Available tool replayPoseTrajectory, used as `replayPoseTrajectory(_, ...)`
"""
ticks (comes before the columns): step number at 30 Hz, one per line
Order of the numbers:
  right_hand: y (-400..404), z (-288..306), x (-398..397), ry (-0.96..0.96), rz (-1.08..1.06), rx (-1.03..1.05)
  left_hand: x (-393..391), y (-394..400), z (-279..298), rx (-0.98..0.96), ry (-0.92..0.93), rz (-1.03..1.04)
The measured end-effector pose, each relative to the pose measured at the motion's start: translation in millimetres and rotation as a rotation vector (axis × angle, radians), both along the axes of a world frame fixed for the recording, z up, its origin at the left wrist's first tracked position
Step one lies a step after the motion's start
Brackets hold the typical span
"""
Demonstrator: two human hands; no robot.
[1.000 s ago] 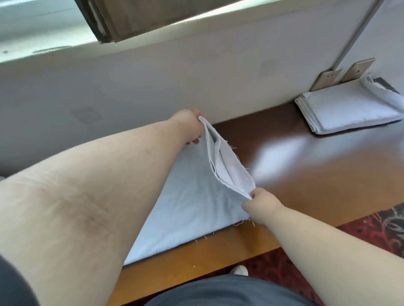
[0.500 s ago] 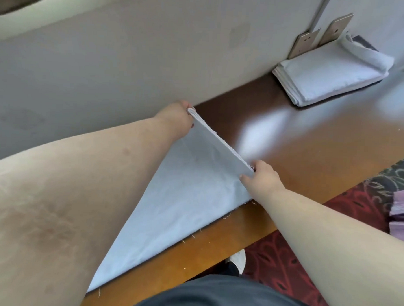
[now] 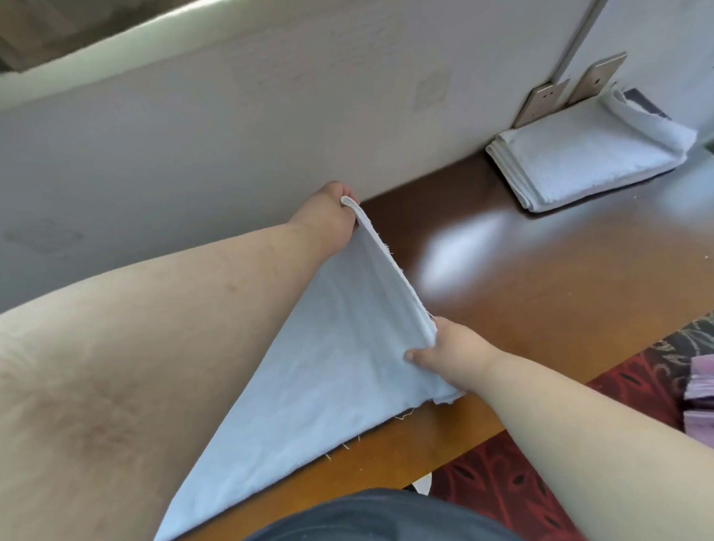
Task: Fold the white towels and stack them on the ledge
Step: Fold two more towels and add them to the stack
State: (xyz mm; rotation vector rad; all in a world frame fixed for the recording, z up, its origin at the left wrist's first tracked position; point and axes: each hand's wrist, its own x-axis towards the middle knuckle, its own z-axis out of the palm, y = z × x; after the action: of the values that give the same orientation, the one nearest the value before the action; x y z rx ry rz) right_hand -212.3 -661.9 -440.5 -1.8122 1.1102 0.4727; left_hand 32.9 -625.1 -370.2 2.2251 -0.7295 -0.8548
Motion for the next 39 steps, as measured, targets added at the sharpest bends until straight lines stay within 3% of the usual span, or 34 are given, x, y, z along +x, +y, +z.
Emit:
replayPoseTrajectory(9,39.3,47.4,10.5,-0.075,0.104,0.052,-0.2,19.8,32.2,-0.069,0.195,0.36)
replayPoseTrajectory(13,73.4,77.7,24.4,-0.187,0.162,0.047,5.9,56.2,64.3,-0.034,0.037,0.388)
replayPoseTrajectory(20,126.7,120.7,46.8,-0.282,0.165,0.174,20.0,137.2,99.4,-0.073,0.023,0.6)
replayPoseTrajectory(28,193.0,136.1,68.5,-0.372,0.268,0.171,49.8,230.1,113.3,-0.058,-0.158,0.595)
replayPoseTrajectory(36,285.2,135.6,120.8,-0.448,0.445,-0.122,94.3,323.8,107.1,-0.058,-0.153,0.612)
replayPoseTrajectory(39,327.4,132.8,143.1,-0.395,0.395,0.006,120.9,357.3,102.0,-0.04,-0.168,0.574)
